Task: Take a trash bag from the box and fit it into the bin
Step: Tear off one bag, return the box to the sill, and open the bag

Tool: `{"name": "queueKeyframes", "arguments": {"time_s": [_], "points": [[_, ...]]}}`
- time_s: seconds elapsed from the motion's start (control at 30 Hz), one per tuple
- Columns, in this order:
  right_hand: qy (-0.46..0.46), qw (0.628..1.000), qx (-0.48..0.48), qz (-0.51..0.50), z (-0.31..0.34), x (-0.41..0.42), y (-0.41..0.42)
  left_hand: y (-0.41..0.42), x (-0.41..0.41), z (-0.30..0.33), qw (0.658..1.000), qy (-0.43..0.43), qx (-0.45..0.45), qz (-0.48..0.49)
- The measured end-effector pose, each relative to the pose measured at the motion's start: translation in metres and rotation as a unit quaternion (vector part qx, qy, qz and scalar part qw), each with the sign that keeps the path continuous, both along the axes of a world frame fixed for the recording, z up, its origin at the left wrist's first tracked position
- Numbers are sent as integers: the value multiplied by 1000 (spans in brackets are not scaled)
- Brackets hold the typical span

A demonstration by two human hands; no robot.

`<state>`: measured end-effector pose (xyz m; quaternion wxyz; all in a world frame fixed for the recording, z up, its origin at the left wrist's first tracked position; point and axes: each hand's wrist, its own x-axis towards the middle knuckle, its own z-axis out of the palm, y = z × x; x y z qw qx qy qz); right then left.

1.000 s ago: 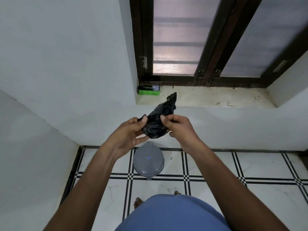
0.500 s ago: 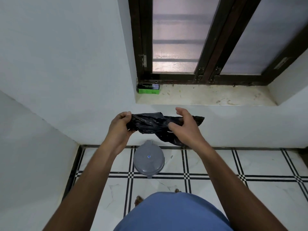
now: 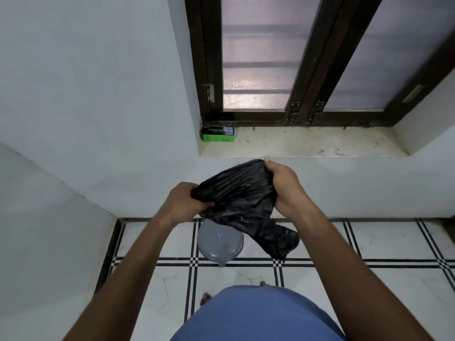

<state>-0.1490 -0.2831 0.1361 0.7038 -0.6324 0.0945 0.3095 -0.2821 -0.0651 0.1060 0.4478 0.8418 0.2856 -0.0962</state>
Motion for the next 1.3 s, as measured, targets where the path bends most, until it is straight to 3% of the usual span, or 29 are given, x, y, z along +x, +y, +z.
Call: {"name": "queueKeyframes", "arguments": {"time_s": [0.07, 0.1, 0.13, 0.17, 0.23, 0.33, 0.4, 0.5, 0.57, 0.63, 0.77, 0.9, 1.0, 1.1, 1.2, 1.3], "points": [[43, 998, 42, -13, 6, 6, -5, 7, -1, -2, 997, 28, 64, 41], [32, 998, 47, 3, 8, 9, -9, 11, -2, -1, 996, 27, 22, 77], [4, 999, 41, 28, 9, 10, -13, 14, -2, 3, 990, 20, -75, 115], [-40, 998, 13, 46, 11, 11, -16, 16, -2, 8, 968, 10, -202, 150], [-132, 987, -76, 51, 9, 15, -20, 22, -2, 20, 888, -35, -413, 200], [-186, 959, -214, 17, 0, 25, -26, 31, -4, 30, 802, -127, -537, 228], [-238, 911, -332, 62, -4, 28, -28, 30, -2, 34, 780, -159, -557, 237], [-302, 859, -396, 117, -1, 18, -25, 19, 8, 38, 817, -155, -493, 256], [-350, 867, -333, 122, 12, 7, -19, 9, 15, 40, 866, -132, -416, 243], [-328, 898, -227, 188, 29, -3, -9, -1, 21, 43, 906, -116, -347, 213], [-263, 902, -185, 288, 30, -7, 11, -16, 28, 50, 929, -110, -318, 155], [-157, 954, -73, 244, 25, 4, 10, -9, 25, 47, 926, -103, -353, 86], [-99, 981, -48, 160, 25, 11, 7, 3, 19, 45, 976, -27, -214, 5], [-8, 995, -5, 101, 23, 22, 5, 14, 18, 31, 998, 34, -27, -33], [-94, 983, -56, 146, 21, 31, -8, 26, 13, 25, 996, 45, 55, 49], [-235, 904, -245, 261, 13, 40, -24, 40, 8, 27, 981, 28, -125, 148]]}}
